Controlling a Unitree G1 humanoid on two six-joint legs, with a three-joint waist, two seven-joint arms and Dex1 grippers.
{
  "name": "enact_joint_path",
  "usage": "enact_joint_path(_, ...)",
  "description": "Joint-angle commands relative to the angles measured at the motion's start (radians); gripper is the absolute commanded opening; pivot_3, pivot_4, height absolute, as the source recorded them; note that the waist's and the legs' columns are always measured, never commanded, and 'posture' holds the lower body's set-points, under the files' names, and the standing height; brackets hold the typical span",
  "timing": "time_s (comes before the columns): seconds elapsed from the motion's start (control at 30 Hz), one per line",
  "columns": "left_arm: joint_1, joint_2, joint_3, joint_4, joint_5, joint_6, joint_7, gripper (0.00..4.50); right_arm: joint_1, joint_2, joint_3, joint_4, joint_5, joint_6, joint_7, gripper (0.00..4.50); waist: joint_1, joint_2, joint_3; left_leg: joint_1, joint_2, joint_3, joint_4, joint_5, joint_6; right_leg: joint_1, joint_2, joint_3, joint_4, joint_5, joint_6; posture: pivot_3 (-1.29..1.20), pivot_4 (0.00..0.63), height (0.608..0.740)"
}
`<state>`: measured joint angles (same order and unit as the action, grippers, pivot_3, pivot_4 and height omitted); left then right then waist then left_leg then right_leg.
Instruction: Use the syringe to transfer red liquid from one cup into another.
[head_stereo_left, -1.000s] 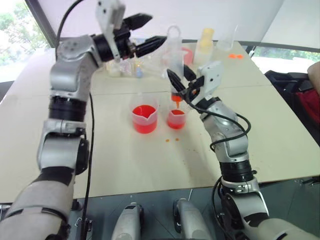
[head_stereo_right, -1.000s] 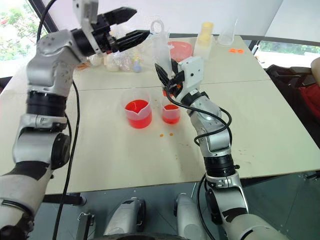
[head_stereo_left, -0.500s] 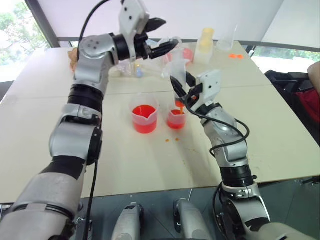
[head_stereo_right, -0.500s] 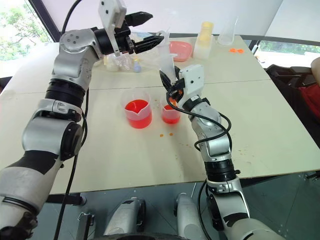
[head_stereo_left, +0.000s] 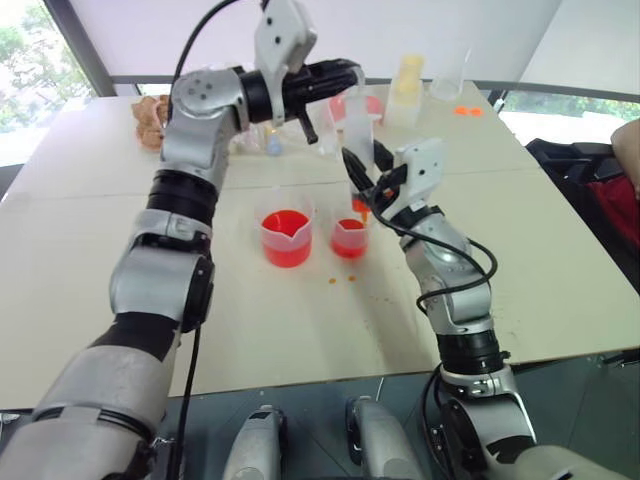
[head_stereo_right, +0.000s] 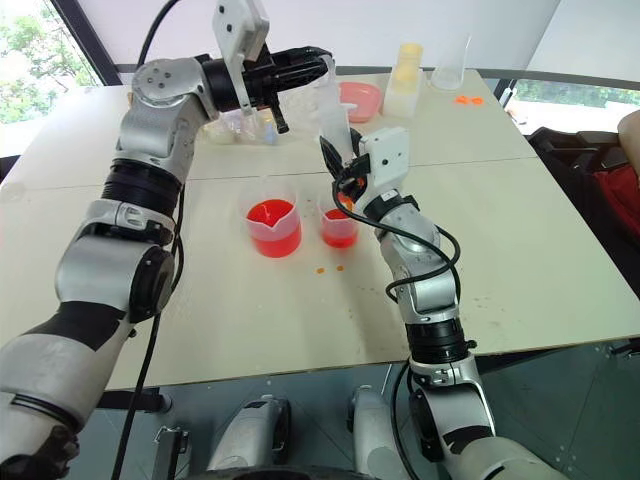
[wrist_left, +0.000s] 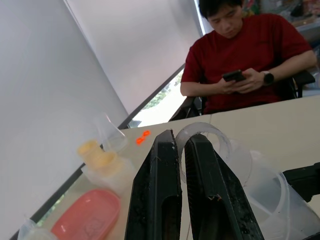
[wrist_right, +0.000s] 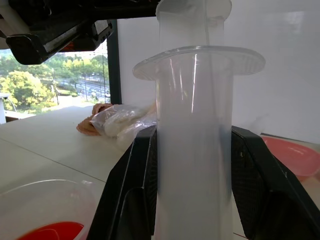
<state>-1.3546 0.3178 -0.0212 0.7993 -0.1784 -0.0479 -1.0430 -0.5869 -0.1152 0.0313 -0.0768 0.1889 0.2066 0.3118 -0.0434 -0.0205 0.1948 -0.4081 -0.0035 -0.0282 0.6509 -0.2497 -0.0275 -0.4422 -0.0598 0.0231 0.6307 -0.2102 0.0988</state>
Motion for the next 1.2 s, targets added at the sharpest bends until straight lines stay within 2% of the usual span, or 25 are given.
enact_joint_path(0.03,0.046,-0.018,-0.009,-0.137,-0.048,0.061,-0.058,0.04,-0.043,0.010,0.002,-0.043,0.009,-0.035,0.008,1.42,0.000,0.000,0.000,0.000,0.000,0.000,0.000,0.000,0.000,0.000,0.000,0.000,0.000,0.000,0.000,0.00,0.150,0.740)
enact_joint_path(0.17,0.129,-0.026,-0.032,-0.232,-0.058,0.125,-0.084,0.04,-0.065,0.006,-0.012,-0.043,0.014,-0.034,0.008,1.42,0.000,0.000,0.000,0.000,0.000,0.000,0.001,0.000,0.000,0.000,0.000,0.000,0.000,0.000,0.000,0.00,0.150,0.740)
enact_joint_path(0.4,0.208,-0.035,-0.041,-0.284,-0.051,0.174,-0.064,0.04,-0.095,-0.003,-0.026,-0.076,0.027,-0.012,0.009,1.42,0.002,0.000,0.000,0.000,0.000,0.000,0.001,0.000,0.000,0.000,0.000,0.000,0.001,0.000,0.000,0.00,0.150,0.740)
enact_joint_path(0.87,0.234,-0.037,-0.041,-0.241,-0.021,0.157,-0.042,0.04,-0.144,-0.016,-0.047,-0.093,0.041,0.008,0.004,1.42,0.002,0.000,0.000,0.000,0.000,0.000,0.001,0.000,0.000,0.000,0.000,0.000,0.001,0.000,0.000,0.00,0.150,0.740)
enact_joint_path(1.0,0.187,-0.021,0.036,-0.228,-0.095,0.222,-0.036,1.55,-0.140,-0.015,-0.045,-0.097,0.040,0.013,0.005,1.42,0.003,0.000,0.000,0.000,0.000,0.000,0.001,0.000,0.000,0.000,0.000,0.000,0.001,0.000,0.000,0.00,0.150,0.740)
enact_joint_path(1.1,0.174,0.006,0.058,-0.214,-0.100,0.231,-0.017,2.96,-0.141,-0.010,-0.050,-0.097,0.045,0.023,0.005,1.42,0.001,0.000,0.000,0.000,0.000,0.000,0.001,0.000,0.000,0.000,0.000,0.000,0.001,0.000,0.000,0.00,0.150,0.740)
enact_joint_path(1.2,0.181,0.052,0.102,-0.222,-0.131,0.270,-0.002,2.96,-0.136,-0.002,-0.063,-0.110,0.065,0.049,-0.004,1.42,-0.003,0.001,0.000,0.001,0.000,0.000,0.000,0.000,0.000,0.000,0.000,0.000,0.001,0.000,0.000,0.00,0.150,0.740)
